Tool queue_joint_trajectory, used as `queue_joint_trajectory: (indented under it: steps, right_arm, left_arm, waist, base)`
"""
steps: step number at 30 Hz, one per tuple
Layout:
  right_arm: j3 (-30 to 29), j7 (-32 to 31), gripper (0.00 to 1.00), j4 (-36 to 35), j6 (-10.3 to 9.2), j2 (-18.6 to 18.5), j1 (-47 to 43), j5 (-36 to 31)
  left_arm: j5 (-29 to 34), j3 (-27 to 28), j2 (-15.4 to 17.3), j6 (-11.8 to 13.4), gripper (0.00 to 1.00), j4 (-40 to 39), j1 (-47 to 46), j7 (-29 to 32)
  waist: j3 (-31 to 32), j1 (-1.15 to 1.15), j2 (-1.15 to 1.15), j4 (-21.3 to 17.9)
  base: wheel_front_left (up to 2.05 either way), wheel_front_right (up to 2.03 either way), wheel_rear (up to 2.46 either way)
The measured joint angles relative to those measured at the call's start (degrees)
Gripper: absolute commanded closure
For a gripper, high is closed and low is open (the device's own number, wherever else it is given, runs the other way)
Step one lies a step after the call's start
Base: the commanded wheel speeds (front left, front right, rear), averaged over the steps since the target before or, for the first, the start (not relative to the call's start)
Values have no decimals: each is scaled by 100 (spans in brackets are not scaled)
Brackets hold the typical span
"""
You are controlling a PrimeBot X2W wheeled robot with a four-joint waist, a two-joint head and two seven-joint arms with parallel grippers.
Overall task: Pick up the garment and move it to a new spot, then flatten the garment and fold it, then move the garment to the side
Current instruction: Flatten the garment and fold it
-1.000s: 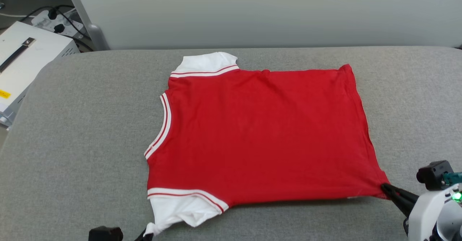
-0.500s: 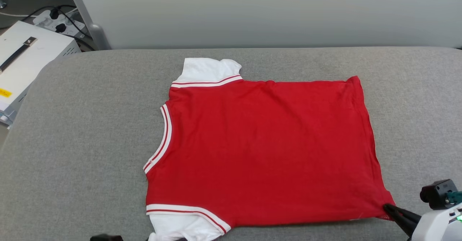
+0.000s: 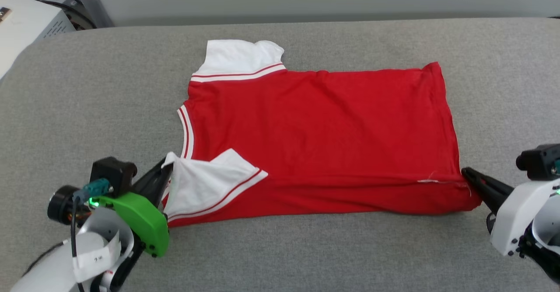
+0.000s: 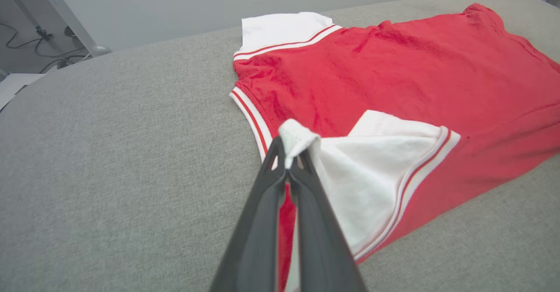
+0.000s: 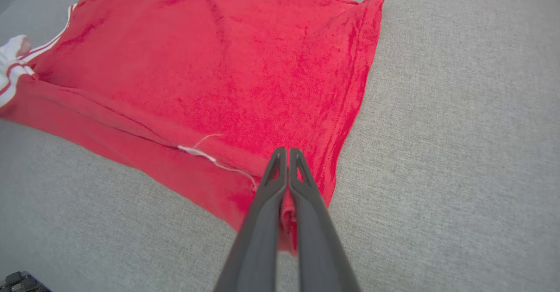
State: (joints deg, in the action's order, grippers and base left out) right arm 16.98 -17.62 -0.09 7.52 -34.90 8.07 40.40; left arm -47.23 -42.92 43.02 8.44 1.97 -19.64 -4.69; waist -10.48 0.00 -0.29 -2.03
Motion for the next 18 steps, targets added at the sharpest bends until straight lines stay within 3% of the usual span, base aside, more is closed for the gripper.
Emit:
queue_joint_trajectory:
  steps: [6,18]
  right_arm:
    - [121,-34,100,304,0,46,745,-5]
    - [756,68,100,1367,0,201,1885,-104]
  left_arm:
    - [335,-67,-81,-324,100,500,-865,202]
    - [357,-298,-673,-946,100,2087,-1597,218]
  waist:
    - [-425,0,0,-54]
    - [-1139,0,0,-107]
  base:
    - [0,0,0]
    - [0,0,0]
